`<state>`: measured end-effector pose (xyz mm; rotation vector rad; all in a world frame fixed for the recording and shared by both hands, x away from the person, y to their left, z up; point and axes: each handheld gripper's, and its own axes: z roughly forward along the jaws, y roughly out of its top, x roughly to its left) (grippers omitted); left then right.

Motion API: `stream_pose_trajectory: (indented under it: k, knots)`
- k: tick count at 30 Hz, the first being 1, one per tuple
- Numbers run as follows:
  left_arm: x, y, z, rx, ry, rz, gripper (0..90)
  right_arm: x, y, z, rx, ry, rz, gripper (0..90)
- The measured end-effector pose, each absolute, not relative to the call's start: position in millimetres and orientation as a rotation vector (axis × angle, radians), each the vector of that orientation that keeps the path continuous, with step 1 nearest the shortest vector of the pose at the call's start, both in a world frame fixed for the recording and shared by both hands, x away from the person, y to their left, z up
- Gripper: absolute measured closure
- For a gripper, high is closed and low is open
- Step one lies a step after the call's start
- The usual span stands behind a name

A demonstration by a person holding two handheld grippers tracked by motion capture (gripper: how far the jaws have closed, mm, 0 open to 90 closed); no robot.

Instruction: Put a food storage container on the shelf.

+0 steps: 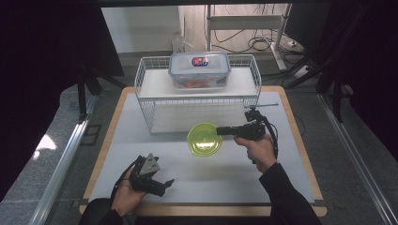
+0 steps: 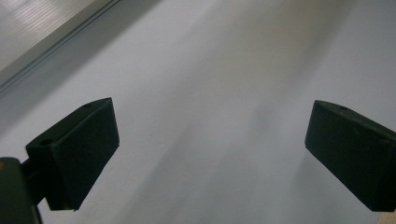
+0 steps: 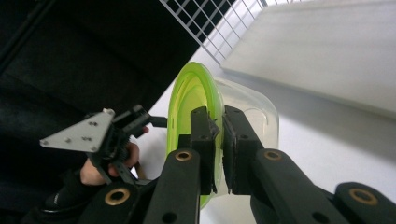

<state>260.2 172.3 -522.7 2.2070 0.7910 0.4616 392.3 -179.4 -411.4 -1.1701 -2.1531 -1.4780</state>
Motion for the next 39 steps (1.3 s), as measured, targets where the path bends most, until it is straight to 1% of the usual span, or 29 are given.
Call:
stream_pose_trajectory:
  k: [16, 24, 32, 39]
  knots:
    - [260.6, 171.9, -522.9, 2.207, 0.79, 0.464, 2.8, 400.4, -195.3, -351.6, -1.17, -2.065, -1.641, 84.3]
    - [260.8, 171.7, -522.9, 2.205, 0.789, 0.46, 2.8, 410.1, -202.7, -313.0, -1.154, -1.999, -1.741, 84.3]
    - [260.7, 171.7, -522.6, 2.202, 0.792, 0.457, 2.8, 428.5, -195.6, -271.0, -1.169, -1.987, -1.804, 84.3]
    - [259.8, 174.7, -519.2, 2.164, 0.792, 0.464, 2.8, 454.5, -182.1, -250.1, -1.234, -1.974, -1.828, 84.2]
